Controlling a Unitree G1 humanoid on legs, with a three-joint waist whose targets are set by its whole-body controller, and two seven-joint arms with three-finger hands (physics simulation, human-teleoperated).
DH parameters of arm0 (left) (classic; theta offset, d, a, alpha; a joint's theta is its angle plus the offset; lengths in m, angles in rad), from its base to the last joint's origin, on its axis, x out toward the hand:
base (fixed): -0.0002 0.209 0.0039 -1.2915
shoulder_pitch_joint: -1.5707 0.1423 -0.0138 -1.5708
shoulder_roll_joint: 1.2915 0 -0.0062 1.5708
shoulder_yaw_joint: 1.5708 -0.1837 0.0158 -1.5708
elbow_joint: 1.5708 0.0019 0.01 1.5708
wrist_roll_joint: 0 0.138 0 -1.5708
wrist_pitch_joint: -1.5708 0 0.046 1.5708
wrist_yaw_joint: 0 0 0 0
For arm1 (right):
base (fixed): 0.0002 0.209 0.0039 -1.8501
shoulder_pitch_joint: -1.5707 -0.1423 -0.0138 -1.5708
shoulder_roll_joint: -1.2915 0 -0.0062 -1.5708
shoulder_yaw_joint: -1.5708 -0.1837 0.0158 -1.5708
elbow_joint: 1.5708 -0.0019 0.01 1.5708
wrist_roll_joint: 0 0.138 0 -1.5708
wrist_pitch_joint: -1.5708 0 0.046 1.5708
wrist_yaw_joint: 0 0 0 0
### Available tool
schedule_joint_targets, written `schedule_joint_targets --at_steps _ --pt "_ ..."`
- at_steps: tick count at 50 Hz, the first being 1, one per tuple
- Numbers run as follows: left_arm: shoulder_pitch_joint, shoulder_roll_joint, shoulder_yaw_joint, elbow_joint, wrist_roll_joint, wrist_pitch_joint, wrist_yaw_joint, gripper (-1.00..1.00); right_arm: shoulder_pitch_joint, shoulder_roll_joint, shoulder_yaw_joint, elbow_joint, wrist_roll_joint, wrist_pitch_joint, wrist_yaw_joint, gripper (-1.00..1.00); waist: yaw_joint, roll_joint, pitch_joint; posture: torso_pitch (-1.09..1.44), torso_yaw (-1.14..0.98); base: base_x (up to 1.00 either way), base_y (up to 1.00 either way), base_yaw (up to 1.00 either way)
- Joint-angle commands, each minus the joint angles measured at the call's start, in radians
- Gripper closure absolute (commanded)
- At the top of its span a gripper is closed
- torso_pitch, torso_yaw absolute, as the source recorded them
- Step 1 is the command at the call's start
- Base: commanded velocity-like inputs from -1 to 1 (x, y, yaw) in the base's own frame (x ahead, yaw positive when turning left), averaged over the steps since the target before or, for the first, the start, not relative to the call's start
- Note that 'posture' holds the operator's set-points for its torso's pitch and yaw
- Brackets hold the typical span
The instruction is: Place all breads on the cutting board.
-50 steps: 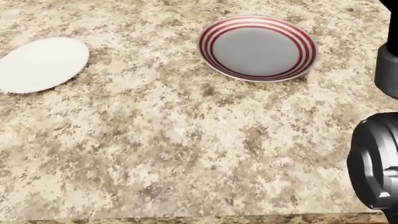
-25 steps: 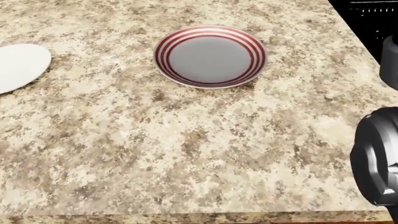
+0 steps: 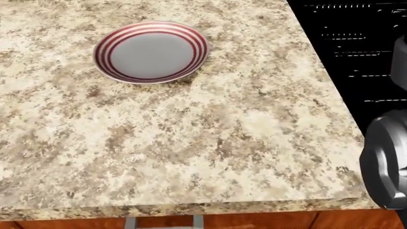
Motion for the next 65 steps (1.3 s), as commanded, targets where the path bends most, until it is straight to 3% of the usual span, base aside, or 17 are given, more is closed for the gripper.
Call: schedule_joint_targets --at_steps 1,5,12,14,17,26,28,29,30,39,41,46,49,51,52,56,65 --pt "-0.045 0.027 0.021 -0.042 0.005 -0.039 0.011 0.12 -0.046 -0.002 0.004 -0.035 0.006 -0.036 0.004 1.00 0.013 0.001 -0.038 0.00 0.00 -0.15 -0.36 0.00" --pt "-0.049 0.026 0.022 -0.033 0.006 -0.047 0.014 0.12 -0.043 -0.001 0.004 -0.040 0.004 -0.033 0.006 1.00 0.021 0.028 -0.019 0.00 0.00 -0.15 -0.36 0.00" --pt "-0.054 0.026 0.022 -0.030 0.004 -0.046 0.021 0.11 -0.048 -0.004 0.005 -0.028 0.001 -0.041 0.011 1.00 0.014 0.103 -0.038 0.00 0.00 -0.15 -0.36 0.00" --pt "-0.061 0.026 0.021 -0.029 0.003 -0.043 0.021 0.11 -0.050 -0.005 0.005 -0.026 0.000 -0.042 0.012 1.00 0.009 0.103 -0.036 0.00 0.00 -0.15 -0.36 0.00" --pt "-0.061 0.023 0.020 -0.023 0.002 -0.048 0.022 0.12 -0.051 -0.006 0.004 -0.025 -0.001 -0.041 0.014 1.00 0.003 0.087 -0.047 0.00 0.00 -0.15 -0.35 0.00" --pt "-0.058 0.024 0.021 -0.033 -0.002 -0.042 0.022 0.14 -0.046 -0.003 0.002 -0.040 -0.003 -0.029 0.016 1.00 0.018 0.007 -0.019 0.00 0.00 -0.06 -0.51 0.00" --pt "-0.061 0.025 0.022 -0.031 -0.003 -0.042 0.022 0.14 -0.045 -0.005 0.002 -0.039 -0.003 -0.031 0.017 1.00 0.025 -0.046 -0.028 0.00 0.00 0.00 -0.69 0.00" --pt "-0.061 0.025 0.021 -0.031 -0.003 -0.042 0.022 0.14 -0.047 -0.005 0.003 -0.038 -0.003 -0.032 0.018 1.00 0.026 -0.103 -0.040 0.00 0.00 0.00 -0.70 0.00" --pt "-0.060 0.025 0.022 -0.033 -0.004 -0.041 0.023 0.14 -0.047 -0.004 0.003 -0.037 -0.003 -0.033 0.017 1.00 0.024 -0.045 -0.015 0.00 0.00 0.00 -0.70 0.00" --pt "-0.052 0.027 0.023 -0.043 -0.009 -0.037 0.022 0.15 -0.036 0.002 0.005 -0.048 -0.003 -0.028 0.024 1.00 0.024 0.022 -0.002 0.00 0.00 0.00 -0.70 0.00" --pt "-0.052 0.027 0.024 -0.044 -0.011 -0.035 0.023 0.15 -0.032 0.002 0.005 -0.052 -0.003 -0.026 0.024 1.00 0.019 0.063 -0.015 0.00 0.00 0.00 -0.74 0.00" --pt "-0.049 0.026 0.023 -0.045 -0.012 -0.037 0.024 0.15 -0.030 0.000 0.006 -0.059 -0.005 -0.021 0.028 1.00 0.009 0.085 -0.031 0.00 0.00 0.00 -0.77 0.00" --pt "-0.047 0.027 0.024 -0.050 -0.013 -0.034 0.025 0.15 -0.034 -0.002 0.003 -0.058 -0.007 -0.022 0.026 1.00 0.013 0.038 -0.003 0.00 0.00 0.01 -0.63 0.00" --pt "-0.047 0.027 0.024 -0.050 -0.014 -0.035 0.026 0.15 -0.036 -0.003 0.005 -0.056 -0.009 -0.025 0.026 1.00 -0.015 -0.094 0.013 0.00 0.00 0.00 0.00 0.00" --pt "-0.048 0.027 0.024 -0.047 -0.014 -0.036 0.026 0.15 -0.038 -0.003 0.005 -0.053 -0.009 -0.027 0.026 1.00 -0.001 -0.066 0.041 0.00 0.00 0.00 0.00 0.00" --pt "-0.056 0.029 0.024 -0.039 -0.014 -0.038 0.027 0.16 -0.048 -0.002 0.006 -0.030 -0.010 -0.040 0.025 1.00 -0.005 -0.021 0.025 0.00 0.00 0.00 0.00 0.00" --pt "-0.067 0.026 0.021 -0.016 -0.013 -0.054 0.028 0.16 -0.053 0.001 0.004 -0.016 -0.009 -0.050 0.027 1.00 0.000 -0.024 0.043 0.00 0.00 0.00 0.00 0.00"
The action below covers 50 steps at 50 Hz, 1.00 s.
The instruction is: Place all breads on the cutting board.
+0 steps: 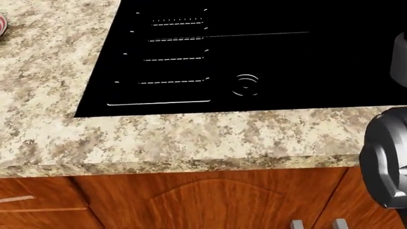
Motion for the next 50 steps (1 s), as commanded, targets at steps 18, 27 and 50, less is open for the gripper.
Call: schedule_joint_targets --at_steps 18,27,50 --pt "-0.019 0.019 0.013 -0.038 -0.003 -0.020 0.009 0.17 -0.030 -0.005 0.001 -0.051 0.001 -0.013 0.006 1.00 0.011 0.099 -0.097 0.00 0.00 0.00 -0.26 0.00" --pt "-0.016 0.021 0.014 -0.034 -0.005 -0.026 0.009 0.17 -0.030 -0.004 0.004 -0.049 -0.002 -0.013 0.009 1.00 0.021 0.033 -0.095 0.00 0.00 0.00 -0.50 0.00" --pt "-0.033 0.020 0.012 -0.021 -0.007 -0.027 0.013 0.15 -0.051 -0.012 0.005 -0.011 -0.018 -0.034 0.022 1.00 0.013 0.099 -0.110 0.00 0.00 0.00 -0.63 0.00"
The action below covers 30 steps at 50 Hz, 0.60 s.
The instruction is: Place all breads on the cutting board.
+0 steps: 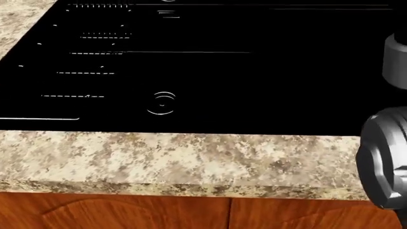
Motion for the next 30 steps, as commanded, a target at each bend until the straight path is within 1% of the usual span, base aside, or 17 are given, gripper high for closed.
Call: schedule_joint_targets --at_steps 1,4,5,7,8,9,11,13,17,19,21,22,23,25,26,28,30 --pt "-0.047 0.005 0.000 -0.053 -0.011 -0.039 -0.006 0.15 -0.046 -0.023 -0.021 -0.039 -0.018 -0.030 -0.012 1.00 -0.012 0.016 -0.035 0.00 0.00 0.00 -0.68 0.00" --pt "-0.045 0.003 0.000 -0.055 -0.012 -0.039 -0.005 0.14 -0.043 -0.023 -0.020 -0.041 -0.021 -0.030 -0.010 1.00 -0.009 -0.027 -0.009 0.00 0.00 0.00 -0.64 0.00" --pt "-0.044 0.003 0.000 -0.057 -0.013 -0.038 -0.005 0.14 -0.042 -0.023 -0.020 -0.042 -0.022 -0.030 -0.010 1.00 -0.007 -0.056 -0.009 0.00 0.00 0.00 -0.48 0.00" --pt "-0.041 0.003 0.001 -0.058 -0.014 -0.039 -0.005 0.14 -0.041 -0.023 -0.020 -0.043 -0.024 -0.029 -0.009 1.00 -0.018 -0.191 -0.043 0.00 0.00 0.00 -0.35 0.00" --pt "-0.041 0.003 0.001 -0.060 -0.014 -0.037 -0.005 0.15 -0.041 -0.022 -0.020 -0.044 -0.024 -0.028 -0.008 1.00 -0.005 -0.119 -0.013 0.00 0.00 0.00 -0.47 0.00" --pt "-0.041 0.003 0.000 -0.061 -0.014 -0.036 -0.005 0.15 -0.040 -0.020 -0.021 -0.044 -0.025 -0.029 -0.009 1.00 -0.012 -0.126 -0.019 0.00 0.00 0.00 -0.52 0.00" --pt "-0.039 0.005 0.000 -0.063 -0.014 -0.036 -0.006 0.15 -0.037 -0.018 -0.024 -0.047 -0.024 -0.029 -0.011 1.00 -0.010 -0.098 -0.025 0.00 0.00 0.00 -0.51 0.00" --pt "-0.041 0.008 0.001 -0.065 -0.014 -0.032 -0.005 0.15 -0.038 -0.018 -0.024 -0.048 -0.024 -0.029 -0.011 1.00 -0.006 -0.067 -0.016 0.00 0.00 0.00 -0.52 0.00" --pt "-0.039 0.004 0.001 -0.069 -0.016 -0.031 -0.003 0.15 -0.039 -0.021 -0.023 -0.051 -0.025 -0.025 -0.008 1.00 -0.001 -0.025 -0.003 0.00 0.00 0.00 -0.53 0.00" --pt "-0.038 0.004 0.001 -0.071 -0.017 -0.030 -0.003 0.15 -0.040 -0.020 -0.023 -0.051 -0.025 -0.024 -0.008 1.00 -0.002 0.000 -0.005 0.00 0.00 0.00 -0.52 0.00" --pt "-0.037 0.005 0.001 -0.074 -0.017 -0.026 -0.003 0.15 -0.038 -0.019 -0.024 -0.053 -0.025 -0.025 -0.008 1.00 -0.008 0.040 -0.015 0.00 0.00 0.00 -0.51 0.00" --pt "-0.038 0.005 0.001 -0.076 -0.017 -0.024 -0.003 0.15 -0.032 -0.018 -0.025 -0.059 -0.025 -0.023 -0.009 1.00 0.001 0.013 -0.013 0.00 0.00 0.00 -0.44 0.00" --pt "-0.036 0.006 0.001 -0.076 -0.017 -0.026 -0.004 0.15 -0.029 -0.018 -0.024 -0.062 -0.025 -0.021 -0.008 1.00 -0.011 0.027 -0.023 0.00 0.00 0.00 -0.42 0.00" --pt "-0.036 0.006 0.001 -0.069 -0.016 -0.033 -0.004 0.14 -0.033 -0.019 -0.023 -0.058 -0.025 -0.021 -0.008 1.00 -0.012 0.017 -0.036 0.00 0.00 0.00 -0.42 0.00" --pt "-0.039 0.005 0.000 -0.063 -0.016 -0.036 -0.004 0.15 -0.039 -0.021 -0.023 -0.050 -0.026 -0.023 -0.008 1.00 -0.013 0.012 -0.036 0.00 0.00 0.00 -0.42 0.00" --pt "-0.046 0.004 -0.001 -0.056 -0.015 -0.039 -0.003 0.15 -0.045 -0.024 -0.021 -0.041 -0.027 -0.028 -0.006 1.00 -0.012 -0.010 -0.024 0.00 0.00 -0.03 -0.44 0.00" --pt "-0.049 0.003 -0.001 -0.053 -0.015 -0.040 -0.003 0.15 -0.053 -0.027 -0.020 -0.029 -0.029 -0.032 -0.003 1.00 -0.015 -0.034 -0.020 0.00 0.00 -0.09 -0.45 0.00"
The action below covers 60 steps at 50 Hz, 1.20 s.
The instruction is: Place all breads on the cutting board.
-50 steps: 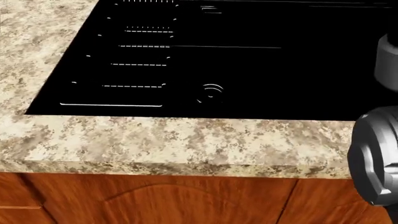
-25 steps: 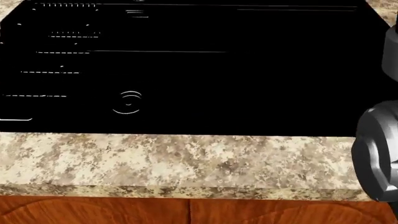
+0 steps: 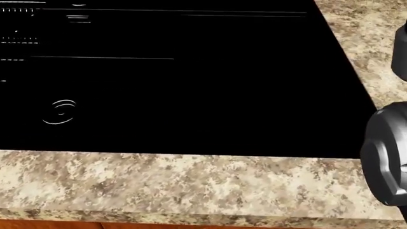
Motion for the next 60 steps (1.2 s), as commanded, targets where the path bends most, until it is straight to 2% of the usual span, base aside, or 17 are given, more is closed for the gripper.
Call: schedule_joint_targets --at_steps 1,3,4,6,10,20,25,27,29,32,36,47,48,50,51,54,60 --pt "-0.043 0.002 -0.001 -0.033 -0.007 -0.030 -0.002 0.15 -0.033 -0.017 -0.013 -0.006 -0.010 -0.031 -0.008 1.00 -0.009 0.004 -0.031 0.00 0.00 -0.12 -0.41 0.00" --pt "-0.045 0.002 -0.001 -0.029 -0.006 -0.032 -0.003 0.15 -0.036 -0.016 -0.012 -0.003 -0.011 -0.032 -0.007 1.00 -0.013 -0.098 -0.050 0.00 0.00 -0.13 -0.41 0.00" --pt "-0.046 0.002 -0.002 -0.029 -0.006 -0.030 -0.003 0.15 -0.034 -0.015 -0.014 -0.003 -0.011 -0.033 -0.008 1.00 -0.007 -0.044 -0.036 0.00 0.00 -0.12 -0.41 0.00" --pt "-0.048 0.003 -0.002 -0.028 -0.005 -0.030 -0.003 0.15 -0.038 -0.015 -0.014 -0.002 -0.011 -0.032 -0.007 1.00 -0.012 -0.050 -0.041 0.00 0.00 -0.13 -0.41 0.00" --pt "-0.047 0.002 0.000 -0.032 -0.006 -0.028 -0.002 0.14 -0.043 -0.017 -0.012 0.006 -0.013 -0.037 -0.005 1.00 0.001 -0.006 -0.034 0.00 0.00 -0.13 -0.38 0.00" --pt "-0.040 0.004 0.001 -0.040 -0.008 -0.026 0.000 0.11 -0.033 -0.016 -0.012 -0.008 -0.018 -0.033 -0.002 1.00 0.018 0.006 -0.037 0.00 0.00 -0.16 -0.26 0.00" --pt "-0.039 -0.001 0.000 -0.038 -0.008 -0.029 0.002 0.12 -0.031 -0.019 -0.011 -0.011 -0.024 -0.030 0.002 1.00 0.016 0.043 -0.033 0.00 0.00 -0.17 -0.23 0.00" --pt "-0.042 0.002 0.000 -0.037 -0.008 -0.027 0.002 0.12 -0.030 -0.018 -0.012 -0.013 -0.024 -0.030 0.003 1.00 0.012 0.082 -0.041 0.00 0.00 -0.17 -0.17 0.00" --pt "-0.042 0.002 -0.001 -0.039 -0.008 -0.026 0.001 0.12 -0.029 -0.016 -0.015 -0.016 -0.023 -0.028 0.002 1.00 0.007 0.072 -0.044 0.00 0.00 -0.17 -0.14 0.00" --pt "-0.043 0.003 -0.001 -0.042 -0.008 -0.023 0.001 0.12 -0.025 -0.017 -0.018 -0.025 -0.023 -0.022 0.000 1.00 -0.002 0.083 -0.056 0.00 0.00 -0.15 -0.32 0.00" --pt "-0.042 0.002 0.000 -0.041 -0.008 -0.024 0.001 0.13 -0.027 -0.017 -0.019 -0.023 -0.021 -0.021 -0.003 1.00 -0.004 0.090 -0.021 0.00 0.00 -0.01 -0.89 0.00" --pt "-0.045 0.006 0.001 -0.032 -0.008 -0.031 0.000 0.13 -0.038 -0.018 -0.015 -0.010 -0.018 -0.030 -0.003 1.00 0.013 0.016 -0.003 0.00 0.00 0.00 -0.99 0.00" --pt "-0.045 0.007 0.001 -0.032 -0.007 -0.030 -0.001 0.13 -0.038 -0.018 -0.015 -0.008 -0.018 -0.031 -0.004 1.00 0.016 -0.004 -0.005 0.00 0.00 0.00 -0.65 0.00" --pt "-0.049 0.008 0.000 -0.031 -0.007 -0.028 -0.001 0.13 -0.040 -0.018 -0.016 -0.005 -0.018 -0.033 -0.004 1.00 0.022 -0.129 -0.032 0.00 0.00 0.00 -0.61 0.00" --pt "-0.054 0.009 0.000 -0.031 -0.007 -0.025 0.000 0.13 -0.042 -0.019 -0.016 -0.004 -0.018 -0.032 -0.004 1.00 0.016 -0.089 -0.014 0.00 0.00 0.00 -0.62 0.00" --pt "-0.054 0.005 0.000 -0.029 -0.007 -0.028 0.002 0.12 -0.048 -0.022 -0.014 -0.001 -0.020 -0.030 -0.002 1.00 0.009 -0.051 -0.021 0.00 0.00 0.00 -0.76 0.00" --pt "-0.051 0.007 0.001 -0.036 -0.009 -0.023 0.003 0.12 -0.048 -0.019 -0.013 0.005 -0.021 -0.035 -0.003 1.00 0.003 0.043 0.016 0.00 0.00 0.00 -0.92 0.00"
